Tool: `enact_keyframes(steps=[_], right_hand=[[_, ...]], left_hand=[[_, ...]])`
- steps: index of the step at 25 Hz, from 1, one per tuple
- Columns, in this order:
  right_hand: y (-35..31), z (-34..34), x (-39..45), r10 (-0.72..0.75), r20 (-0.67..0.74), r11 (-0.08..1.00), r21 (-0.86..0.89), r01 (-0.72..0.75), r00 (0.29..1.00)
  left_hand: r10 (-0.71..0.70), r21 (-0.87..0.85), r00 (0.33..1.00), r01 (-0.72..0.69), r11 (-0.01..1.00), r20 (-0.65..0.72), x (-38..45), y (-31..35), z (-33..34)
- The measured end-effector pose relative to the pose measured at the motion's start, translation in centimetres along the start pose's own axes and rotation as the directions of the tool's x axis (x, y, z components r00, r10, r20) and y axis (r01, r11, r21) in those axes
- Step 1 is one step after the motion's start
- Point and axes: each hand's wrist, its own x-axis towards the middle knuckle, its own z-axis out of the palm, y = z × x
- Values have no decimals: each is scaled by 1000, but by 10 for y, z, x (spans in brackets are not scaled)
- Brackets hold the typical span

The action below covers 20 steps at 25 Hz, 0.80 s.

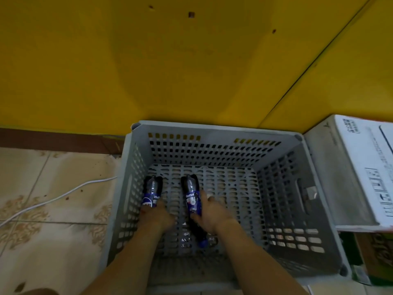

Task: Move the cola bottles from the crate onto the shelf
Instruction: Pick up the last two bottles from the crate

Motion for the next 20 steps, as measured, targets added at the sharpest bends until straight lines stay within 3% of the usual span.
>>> enact_keyframes(steps=[3,7,10,13,18,20], right_hand=[[3,1,17,-44,62,997,-64,48,997],[5,4,25,-139,28,921,-365,139,990],[7,-1,29,-291,68,747,-607,271,954],[19,3,34,-424,138,555,-741,377,895],[31,6,42,-468,207,459,-774,436,859],[30,6,45,-469,216,448,-777,442,856]], left_hand=[[1,97,999,2,995,-32,5,2,-2],[135,268,982,-96,959,-135,-2,3,-10],[285,582,957,-198,789,-61,-18,17,-14],[389,728,921,-281,625,21,-18,31,-17],[475,884,854,-373,280,210,-4,39,-26],[455,899,856,-377,222,246,1,44,-28]])
